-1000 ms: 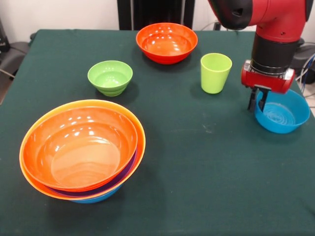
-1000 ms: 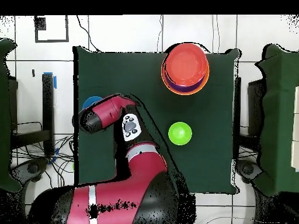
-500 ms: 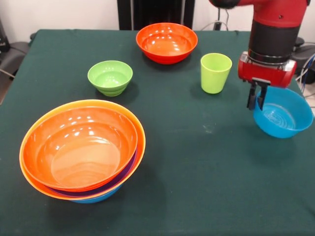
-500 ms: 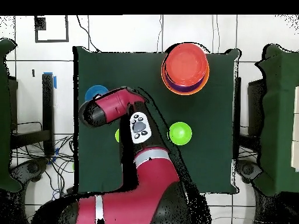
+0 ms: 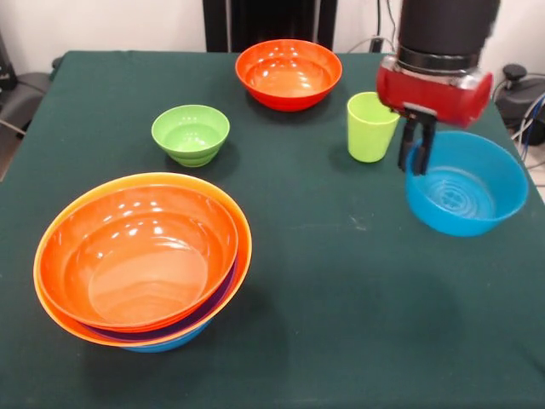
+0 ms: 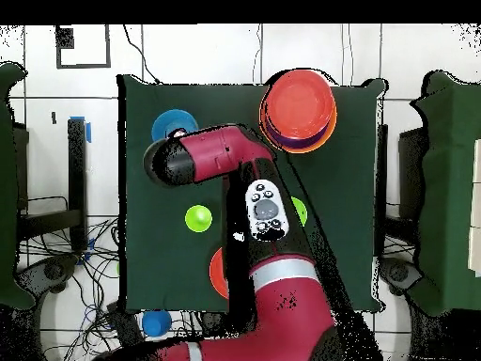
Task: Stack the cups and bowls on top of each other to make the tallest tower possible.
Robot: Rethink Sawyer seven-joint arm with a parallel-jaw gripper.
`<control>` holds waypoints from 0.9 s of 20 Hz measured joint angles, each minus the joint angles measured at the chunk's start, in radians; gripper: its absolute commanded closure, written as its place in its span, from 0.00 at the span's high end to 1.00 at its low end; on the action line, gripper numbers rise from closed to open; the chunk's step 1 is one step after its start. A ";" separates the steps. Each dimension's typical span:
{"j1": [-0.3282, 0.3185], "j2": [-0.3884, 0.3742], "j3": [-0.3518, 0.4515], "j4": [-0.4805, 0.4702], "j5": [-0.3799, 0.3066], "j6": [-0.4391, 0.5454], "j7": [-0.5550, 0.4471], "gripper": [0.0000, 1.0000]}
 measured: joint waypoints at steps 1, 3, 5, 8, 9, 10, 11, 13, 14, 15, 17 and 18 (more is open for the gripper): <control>-0.009 -0.005 0.001 -0.001 0.005 0.009 0.000 0.00; -0.041 -0.020 0.004 -0.008 0.022 0.038 0.000 0.00; -0.067 -0.029 0.008 -0.015 0.028 0.058 0.000 0.00; -0.105 -0.036 0.017 -0.032 0.031 0.080 0.000 0.00; -0.115 -0.036 0.018 -0.036 0.031 0.084 0.000 0.00; -0.146 -0.038 0.021 -0.050 0.031 0.095 0.000 0.00; -0.157 -0.038 0.022 -0.054 0.031 0.096 0.000 0.00; -0.192 -0.038 0.027 -0.066 0.031 0.098 0.000 0.00; -0.198 -0.038 0.029 -0.067 0.031 0.098 0.000 0.00; -0.204 -0.038 0.030 -0.069 0.031 0.098 0.000 0.00; -0.235 -0.036 0.041 -0.078 0.031 0.098 0.000 0.00; -0.263 -0.034 0.052 -0.086 0.031 0.098 -0.001 0.00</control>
